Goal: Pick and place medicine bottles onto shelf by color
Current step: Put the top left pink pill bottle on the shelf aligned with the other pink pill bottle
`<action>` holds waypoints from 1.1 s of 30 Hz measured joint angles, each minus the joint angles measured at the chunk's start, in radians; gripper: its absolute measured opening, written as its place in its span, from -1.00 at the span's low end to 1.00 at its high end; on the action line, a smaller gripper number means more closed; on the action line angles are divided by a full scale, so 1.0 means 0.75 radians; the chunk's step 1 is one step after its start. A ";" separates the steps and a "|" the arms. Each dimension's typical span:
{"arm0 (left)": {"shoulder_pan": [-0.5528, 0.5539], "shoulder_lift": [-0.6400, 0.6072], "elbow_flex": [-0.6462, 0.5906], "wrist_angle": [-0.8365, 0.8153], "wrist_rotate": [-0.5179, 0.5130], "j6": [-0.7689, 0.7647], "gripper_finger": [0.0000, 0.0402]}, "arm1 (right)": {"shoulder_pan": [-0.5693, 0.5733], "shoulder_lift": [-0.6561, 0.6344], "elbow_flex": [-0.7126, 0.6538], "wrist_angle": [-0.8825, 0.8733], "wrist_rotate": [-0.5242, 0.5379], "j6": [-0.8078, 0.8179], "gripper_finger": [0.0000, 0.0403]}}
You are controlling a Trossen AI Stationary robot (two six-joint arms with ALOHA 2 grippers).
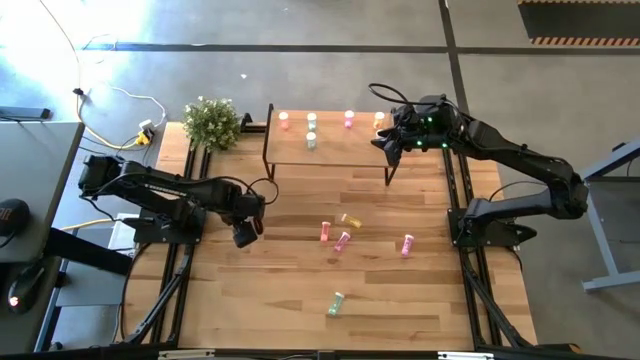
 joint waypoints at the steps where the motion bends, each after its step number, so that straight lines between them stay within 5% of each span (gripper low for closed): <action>1: 0.000 0.003 0.000 0.000 0.003 0.005 0.01 | 0.000 0.000 0.000 -0.001 0.000 0.000 -0.08; 17: 0.000 0.004 0.000 0.064 0.005 0.007 -0.42 | 0.000 0.001 0.000 -0.001 0.000 0.000 -0.08; 33: 0.018 0.004 0.106 0.002 0.178 0.010 -0.43 | 0.000 0.001 0.000 -0.007 0.000 0.000 -0.08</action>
